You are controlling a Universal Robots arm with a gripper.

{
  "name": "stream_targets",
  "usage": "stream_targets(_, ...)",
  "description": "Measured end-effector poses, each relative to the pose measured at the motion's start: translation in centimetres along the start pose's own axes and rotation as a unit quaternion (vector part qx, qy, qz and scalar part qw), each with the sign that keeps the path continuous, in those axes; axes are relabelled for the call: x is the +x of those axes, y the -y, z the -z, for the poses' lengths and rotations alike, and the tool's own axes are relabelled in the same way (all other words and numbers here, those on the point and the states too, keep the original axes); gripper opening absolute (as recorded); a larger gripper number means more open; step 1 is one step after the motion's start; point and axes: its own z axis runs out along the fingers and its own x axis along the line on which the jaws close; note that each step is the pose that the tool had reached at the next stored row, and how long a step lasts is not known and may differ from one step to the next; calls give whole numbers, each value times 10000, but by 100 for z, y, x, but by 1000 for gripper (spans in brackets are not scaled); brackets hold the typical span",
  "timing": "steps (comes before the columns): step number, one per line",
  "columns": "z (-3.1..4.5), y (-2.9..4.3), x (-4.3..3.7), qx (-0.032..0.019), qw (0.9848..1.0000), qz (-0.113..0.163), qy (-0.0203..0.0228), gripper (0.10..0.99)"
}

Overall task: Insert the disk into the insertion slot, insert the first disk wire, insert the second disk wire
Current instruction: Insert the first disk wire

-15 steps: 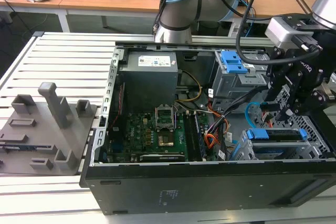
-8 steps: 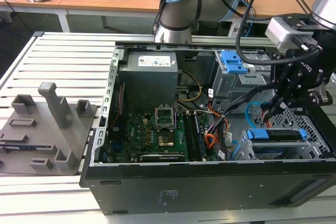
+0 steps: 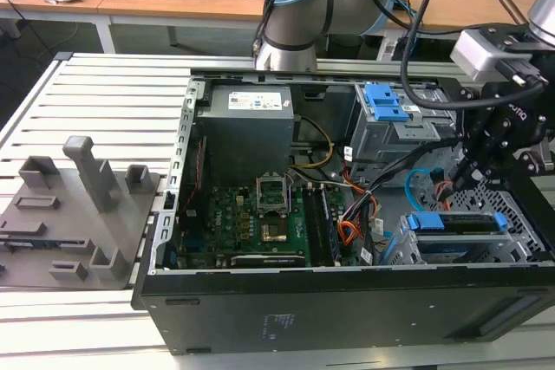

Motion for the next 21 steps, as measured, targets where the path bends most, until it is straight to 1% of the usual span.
stream_targets(1, -1, -4, 50, 0, 10000, 1, 0, 169)
stream_targets(2, -2, -7, 83, 0, 10000, 1, 0, 169)
stream_targets(8, -5, -19, 198, 0, 10000, 0, 0, 169)
stream_targets(9, -7, -22, 233, 0, 10000, 1, 0, 169)
stream_targets(14, -12, -31, 328, 0, 10000, 1, 0, 169)
stream_targets(15, -14, -34, 357, 0, 10000, 1, 0, 169)
stream_targets(18, -19, -37, 393, 0, 10000, 1, 0, 169)
stream_targets(21, -30, -37, 398, 0, 10000, 1, 0, 169)
